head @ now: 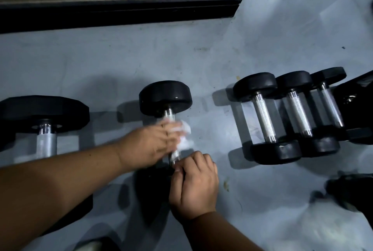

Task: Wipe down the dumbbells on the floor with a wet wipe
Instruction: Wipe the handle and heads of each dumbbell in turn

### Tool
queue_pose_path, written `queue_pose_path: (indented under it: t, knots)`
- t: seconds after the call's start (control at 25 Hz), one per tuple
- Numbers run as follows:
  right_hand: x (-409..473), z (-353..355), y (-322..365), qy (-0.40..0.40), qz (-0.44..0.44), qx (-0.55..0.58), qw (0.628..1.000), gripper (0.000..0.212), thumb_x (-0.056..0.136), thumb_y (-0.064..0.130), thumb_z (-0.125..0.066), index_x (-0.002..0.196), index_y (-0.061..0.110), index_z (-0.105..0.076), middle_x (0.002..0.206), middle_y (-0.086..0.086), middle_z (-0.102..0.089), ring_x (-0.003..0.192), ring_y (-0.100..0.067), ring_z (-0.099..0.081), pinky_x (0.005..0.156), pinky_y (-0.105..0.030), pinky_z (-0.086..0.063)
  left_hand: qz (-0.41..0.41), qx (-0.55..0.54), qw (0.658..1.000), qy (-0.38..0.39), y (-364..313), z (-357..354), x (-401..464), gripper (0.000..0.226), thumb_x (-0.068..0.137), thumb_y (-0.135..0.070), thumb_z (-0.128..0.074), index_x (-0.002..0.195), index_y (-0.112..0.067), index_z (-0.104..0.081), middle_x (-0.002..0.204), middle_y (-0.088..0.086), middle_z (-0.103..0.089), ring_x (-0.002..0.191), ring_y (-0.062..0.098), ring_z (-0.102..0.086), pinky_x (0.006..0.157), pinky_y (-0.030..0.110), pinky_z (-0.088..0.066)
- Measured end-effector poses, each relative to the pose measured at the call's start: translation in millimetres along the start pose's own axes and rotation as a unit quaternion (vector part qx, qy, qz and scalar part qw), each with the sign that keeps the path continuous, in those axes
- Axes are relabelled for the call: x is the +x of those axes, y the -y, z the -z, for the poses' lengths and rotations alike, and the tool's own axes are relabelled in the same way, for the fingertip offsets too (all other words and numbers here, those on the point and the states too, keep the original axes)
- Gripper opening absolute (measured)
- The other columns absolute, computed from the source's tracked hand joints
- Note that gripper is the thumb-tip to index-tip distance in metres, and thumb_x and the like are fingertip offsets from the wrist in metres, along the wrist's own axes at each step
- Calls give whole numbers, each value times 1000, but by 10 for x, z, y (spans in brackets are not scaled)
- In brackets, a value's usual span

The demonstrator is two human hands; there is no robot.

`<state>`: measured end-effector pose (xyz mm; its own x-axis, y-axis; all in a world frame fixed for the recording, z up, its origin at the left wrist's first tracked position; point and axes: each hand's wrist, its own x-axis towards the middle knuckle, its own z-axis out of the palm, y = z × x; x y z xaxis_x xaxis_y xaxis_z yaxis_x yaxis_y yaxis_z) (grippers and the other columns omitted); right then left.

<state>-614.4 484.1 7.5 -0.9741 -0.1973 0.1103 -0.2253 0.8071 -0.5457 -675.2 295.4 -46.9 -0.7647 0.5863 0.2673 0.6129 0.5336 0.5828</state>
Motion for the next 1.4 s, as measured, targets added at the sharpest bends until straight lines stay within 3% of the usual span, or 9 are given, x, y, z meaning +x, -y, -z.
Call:
queue_pose_path:
  t: [0.2, 0.44, 0.56, 0.72, 0.88, 1.04, 1.2, 1.32, 1.4]
  knots:
    - [28, 1, 5, -7, 2, 0, 1000, 18, 83, 25, -50, 72, 14, -58, 79, -3, -53, 75, -28, -48, 67, -44, -41, -106, -25, 992, 71, 36, 25, -26, 31, 102, -23, -55, 125, -10, -71, 139, 3, -62, 138, 23, -50, 116, 46, -38]
    - [32, 19, -25, -3, 3, -1, 1000, 18, 83, 25, -49, 71, 15, -58, 78, -4, -52, 75, -29, -49, 66, -46, -41, 22, -3, 1000, -15, 180, 105, 136, 33, 102, -28, -54, 118, -9, -75, 135, 3, -64, 135, 23, -53, 117, 41, -36]
    - [22, 14, -70, -9, 10, 12, 1000, 18, 83, 23, -49, 71, 13, -57, 79, -5, -52, 74, -29, -49, 66, -48, -43, -27, -37, 999, 12, -106, -80, -51, 33, 105, -23, -49, 122, -8, -72, 138, 4, -63, 139, 24, -48, 123, 41, -26]
    - [39, 14, -88, -14, 8, 19, 1000, 17, 83, 22, -49, 72, 12, -57, 79, -5, -52, 74, -29, -49, 66, -48, -44, -101, -44, 992, 60, 14, 10, -5, 31, 105, -24, -51, 125, -10, -71, 140, 3, -62, 140, 25, -48, 117, 46, -36]
    - [42, 30, -106, -15, 14, 31, 999, 15, 82, 21, -49, 72, 15, -58, 78, -3, -51, 74, -28, -49, 66, -48, -44, -8, -27, 1000, 13, 265, 147, 169, 34, 102, -28, -54, 120, -8, -74, 135, 2, -64, 137, 22, -52, 112, 45, -42]
    - [49, 26, -144, -13, 13, 37, 999, 15, 82, 21, -48, 72, 15, -58, 78, -3, -51, 74, -27, -49, 66, -49, -43, 32, -29, 999, -24, 111, 41, 122, 33, 102, -26, -53, 120, -7, -74, 137, 3, -62, 140, 24, -47, 121, 36, -31]
    - [48, 22, -180, -19, 16, 41, 999, 17, 84, 21, -47, 72, 12, -56, 78, -5, -51, 74, -28, -48, 66, -48, -44, -39, -46, 998, 20, -83, -126, -71, 32, 104, -23, -51, 125, -9, -71, 141, 4, -61, 141, 27, -47, 121, 45, -29]
    - [58, 28, -192, -23, 16, 48, 998, 16, 84, 20, -47, 73, 13, -57, 78, -5, -51, 74, -28, -48, 65, -48, -44, -107, -38, 991, 64, 35, -28, 29, 31, 104, -23, -53, 125, -9, -70, 140, 4, -61, 139, 25, -49, 116, 49, -37]
    - [57, 32, -184, -20, 14, 55, 998, 16, 83, 21, -47, 72, 14, -57, 78, -3, -51, 74, -27, -48, 65, -47, -43, -76, -24, 996, 42, 173, 67, 161, 33, 104, -27, -53, 121, -7, -72, 138, 3, -62, 137, 23, -52, 112, 49, -41]
